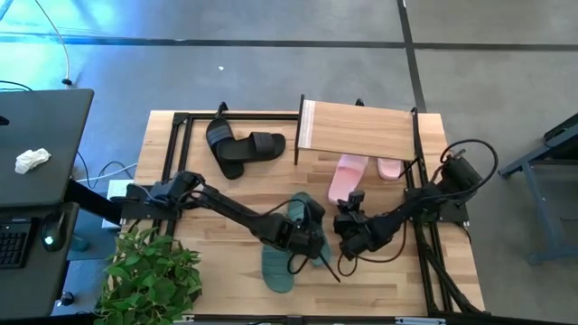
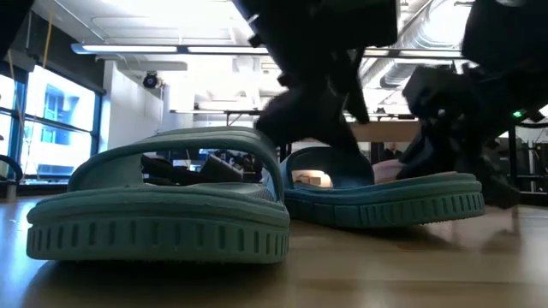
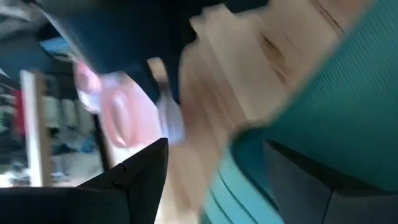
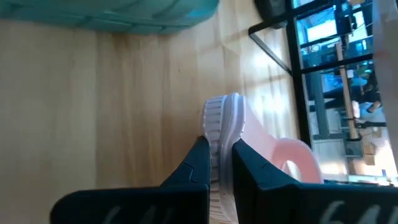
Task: Pick and place slides into the shelf
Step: Put the left pink slides under the shelf
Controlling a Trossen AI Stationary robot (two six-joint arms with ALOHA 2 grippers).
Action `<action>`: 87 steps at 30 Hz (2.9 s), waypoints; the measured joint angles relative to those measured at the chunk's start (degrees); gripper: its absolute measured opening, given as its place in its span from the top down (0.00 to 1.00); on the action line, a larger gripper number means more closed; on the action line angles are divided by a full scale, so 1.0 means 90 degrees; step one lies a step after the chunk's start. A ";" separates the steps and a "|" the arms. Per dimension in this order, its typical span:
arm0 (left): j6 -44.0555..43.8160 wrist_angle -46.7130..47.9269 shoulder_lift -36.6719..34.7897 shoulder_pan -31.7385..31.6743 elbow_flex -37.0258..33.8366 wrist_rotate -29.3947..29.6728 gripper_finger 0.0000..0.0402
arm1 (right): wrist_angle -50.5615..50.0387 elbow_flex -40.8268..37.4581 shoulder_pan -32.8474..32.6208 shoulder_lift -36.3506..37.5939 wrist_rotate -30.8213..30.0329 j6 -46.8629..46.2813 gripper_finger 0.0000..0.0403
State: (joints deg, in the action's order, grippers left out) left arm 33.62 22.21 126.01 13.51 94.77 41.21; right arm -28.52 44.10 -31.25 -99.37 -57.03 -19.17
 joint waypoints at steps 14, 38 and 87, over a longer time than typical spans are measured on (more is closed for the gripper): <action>0.0586 -0.0971 0.0063 -0.0294 0.0011 -0.0421 0.39 | 0.0069 0.0017 -0.0992 0.0179 -0.0559 -0.0842 0.99; 0.0738 -0.1512 0.0505 -0.0424 0.0014 0.0066 0.39 | 0.0015 0.0432 -0.1127 0.0182 -0.0583 -0.0552 0.99; 0.0214 -0.2650 0.0503 -0.1088 0.0009 -0.0623 0.90 | -0.6166 0.4212 -0.2304 0.0182 0.3704 -0.5073 0.59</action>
State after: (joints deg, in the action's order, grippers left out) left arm 35.55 -1.63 130.54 3.72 94.85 35.60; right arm -84.01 82.00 -51.99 -97.73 -23.69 -64.82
